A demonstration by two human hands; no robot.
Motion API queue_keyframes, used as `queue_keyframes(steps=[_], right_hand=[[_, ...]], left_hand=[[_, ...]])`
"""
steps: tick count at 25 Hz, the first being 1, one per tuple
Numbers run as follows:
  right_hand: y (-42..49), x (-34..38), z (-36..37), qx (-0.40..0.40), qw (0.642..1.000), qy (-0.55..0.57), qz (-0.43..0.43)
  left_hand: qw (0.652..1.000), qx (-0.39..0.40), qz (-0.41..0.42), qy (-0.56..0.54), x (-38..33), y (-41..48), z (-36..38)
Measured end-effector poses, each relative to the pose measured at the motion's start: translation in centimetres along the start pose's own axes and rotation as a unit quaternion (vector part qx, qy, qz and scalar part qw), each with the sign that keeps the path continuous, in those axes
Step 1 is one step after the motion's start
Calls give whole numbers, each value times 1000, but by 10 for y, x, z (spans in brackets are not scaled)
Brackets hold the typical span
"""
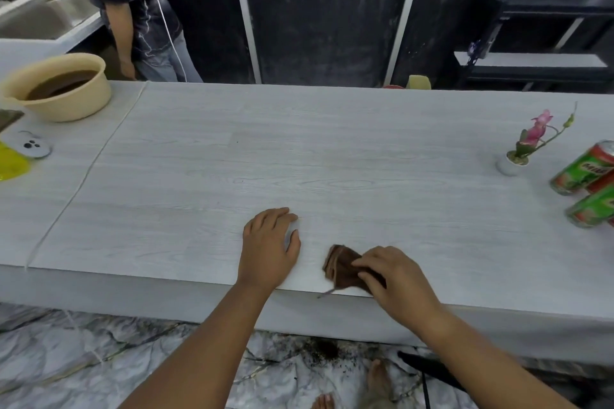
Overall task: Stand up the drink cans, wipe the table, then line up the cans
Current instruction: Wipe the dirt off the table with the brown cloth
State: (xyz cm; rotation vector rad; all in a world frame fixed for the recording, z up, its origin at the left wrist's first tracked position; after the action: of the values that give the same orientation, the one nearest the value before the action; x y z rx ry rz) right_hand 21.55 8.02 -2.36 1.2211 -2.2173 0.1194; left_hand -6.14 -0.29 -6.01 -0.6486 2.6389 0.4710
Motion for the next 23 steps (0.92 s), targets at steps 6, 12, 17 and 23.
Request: queue_keyframes(steps=[6, 12, 17, 23], right_hand=[[-40, -6, -37, -161, 936, 233, 209], [-52, -49, -65, -136, 953, 95, 255], [-64, -41, -48, -61, 982, 39, 175], [-64, -33, -40, -38, 990, -5, 138]], left_hand=[[1000, 0, 4, -9, -4, -2, -3], [1000, 0, 7, -17, -3, -4, -2], [1000, -4, 13, -18, -2, -4, -1], [1000, -6, 22, -19, -1, -4, 0]])
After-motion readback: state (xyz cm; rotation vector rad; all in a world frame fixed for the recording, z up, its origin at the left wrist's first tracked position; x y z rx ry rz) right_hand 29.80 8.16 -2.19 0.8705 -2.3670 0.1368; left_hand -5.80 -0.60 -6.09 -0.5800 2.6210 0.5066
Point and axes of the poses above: each hand's wrist, its own y-axis towards the middle knuckle, its own z-axis out of the palm, x = y × z, the point moved 1 cm from there along y, towards the middle knuckle, and after that the axes turned 6 degrees about -z, right-handed, at the moved point
